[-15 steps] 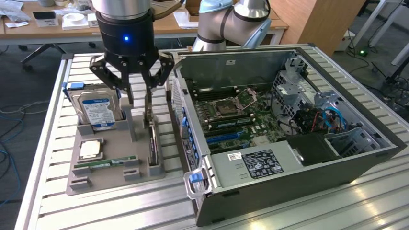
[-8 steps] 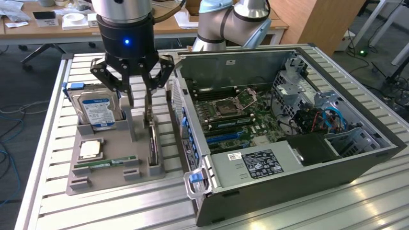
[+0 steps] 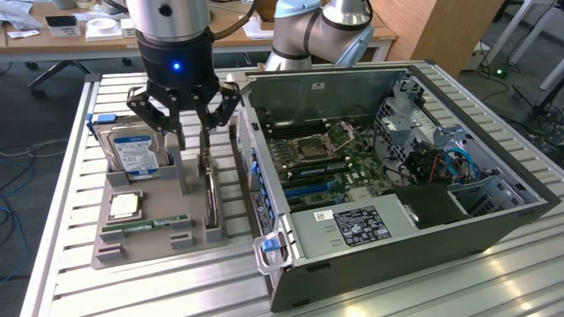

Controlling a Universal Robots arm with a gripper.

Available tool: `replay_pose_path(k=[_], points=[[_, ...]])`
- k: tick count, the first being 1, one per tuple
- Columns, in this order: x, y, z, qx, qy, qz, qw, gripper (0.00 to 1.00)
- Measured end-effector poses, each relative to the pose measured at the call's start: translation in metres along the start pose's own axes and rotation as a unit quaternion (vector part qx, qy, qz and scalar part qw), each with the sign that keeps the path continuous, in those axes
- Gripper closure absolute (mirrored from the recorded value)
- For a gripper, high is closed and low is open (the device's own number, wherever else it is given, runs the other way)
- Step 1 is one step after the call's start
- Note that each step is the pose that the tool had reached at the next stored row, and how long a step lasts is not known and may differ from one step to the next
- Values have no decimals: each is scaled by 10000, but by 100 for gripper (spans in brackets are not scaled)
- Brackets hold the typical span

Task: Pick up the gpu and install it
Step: 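Pick up the gpu and move the gpu toward the slot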

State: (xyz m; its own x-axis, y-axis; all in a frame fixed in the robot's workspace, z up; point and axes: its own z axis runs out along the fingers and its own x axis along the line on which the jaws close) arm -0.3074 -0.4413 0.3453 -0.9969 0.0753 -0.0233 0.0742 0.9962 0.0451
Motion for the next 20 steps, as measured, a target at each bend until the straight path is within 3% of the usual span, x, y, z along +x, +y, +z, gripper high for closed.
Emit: replay_pose_path(k=[12,20], points=[[3,-6,121,0,0,0,10000,58],[3,-6,131,0,0,0,10000,58]])
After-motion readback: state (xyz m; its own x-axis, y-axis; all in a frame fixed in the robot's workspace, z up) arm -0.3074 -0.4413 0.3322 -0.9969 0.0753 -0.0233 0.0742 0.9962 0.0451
